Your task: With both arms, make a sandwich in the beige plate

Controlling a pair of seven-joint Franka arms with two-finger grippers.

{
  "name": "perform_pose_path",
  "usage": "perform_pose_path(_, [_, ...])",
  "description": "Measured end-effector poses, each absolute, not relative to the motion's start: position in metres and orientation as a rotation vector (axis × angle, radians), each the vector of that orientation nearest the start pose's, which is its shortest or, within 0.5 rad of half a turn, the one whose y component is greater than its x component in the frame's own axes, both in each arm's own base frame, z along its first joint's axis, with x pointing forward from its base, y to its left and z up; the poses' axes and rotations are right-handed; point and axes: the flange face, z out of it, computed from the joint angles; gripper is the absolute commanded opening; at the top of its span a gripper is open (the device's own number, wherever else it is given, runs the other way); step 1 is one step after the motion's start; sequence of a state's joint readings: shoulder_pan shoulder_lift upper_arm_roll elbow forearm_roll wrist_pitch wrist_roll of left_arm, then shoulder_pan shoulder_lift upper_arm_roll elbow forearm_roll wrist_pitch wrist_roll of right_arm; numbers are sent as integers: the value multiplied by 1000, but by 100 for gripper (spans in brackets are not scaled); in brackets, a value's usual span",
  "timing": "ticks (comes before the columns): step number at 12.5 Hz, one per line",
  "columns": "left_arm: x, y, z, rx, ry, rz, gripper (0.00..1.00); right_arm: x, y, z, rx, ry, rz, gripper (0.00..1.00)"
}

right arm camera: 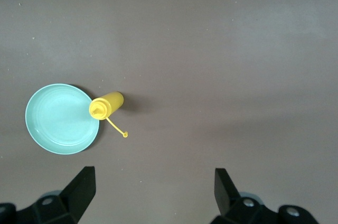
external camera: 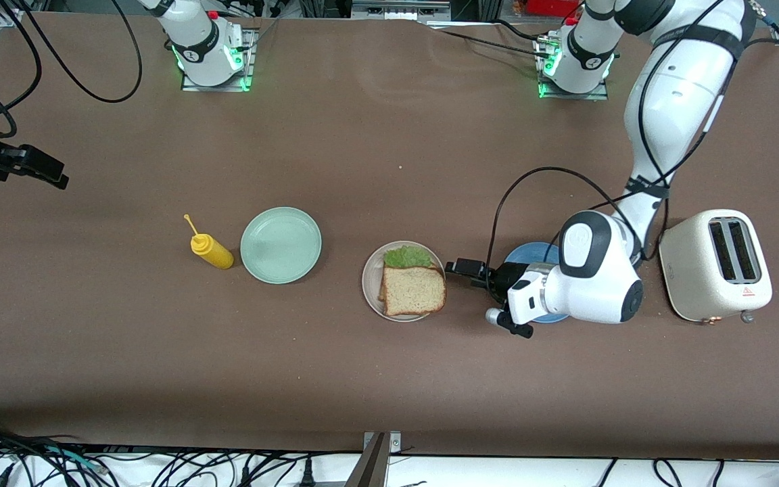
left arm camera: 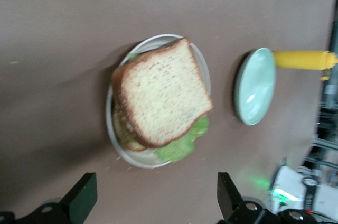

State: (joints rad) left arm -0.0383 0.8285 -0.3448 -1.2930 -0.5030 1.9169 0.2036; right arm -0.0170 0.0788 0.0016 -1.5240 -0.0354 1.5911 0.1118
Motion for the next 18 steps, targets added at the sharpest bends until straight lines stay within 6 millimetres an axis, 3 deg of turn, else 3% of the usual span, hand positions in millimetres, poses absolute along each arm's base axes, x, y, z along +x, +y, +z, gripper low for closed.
perform_pose_path(5, [672, -223, 368, 2746, -383, -366, 100, 581, -15, 607, -3170, 207, 4, 100])
perform_pose_path(10, [640, -206, 494, 2956, -404, -254, 100, 581, -10, 606, -3170, 195, 6, 100])
perform_pose_path(12, [632, -177, 536, 3025, -343, -163, 100, 582, -6, 605, -3159, 186, 10, 100])
perform_pose_path(15, [613, -116, 579, 3094, -187, -55, 100, 582, 3, 605, -3134, 170, 13, 100])
perform_pose_path(17, [583, -102, 596, 3112, -151, -21, 100, 582, 3, 604, -3133, 169, 14, 100])
perform_pose_path(18, [566, -109, 602, 3116, -173, -8, 100, 582, 3, 604, -3133, 169, 14, 100])
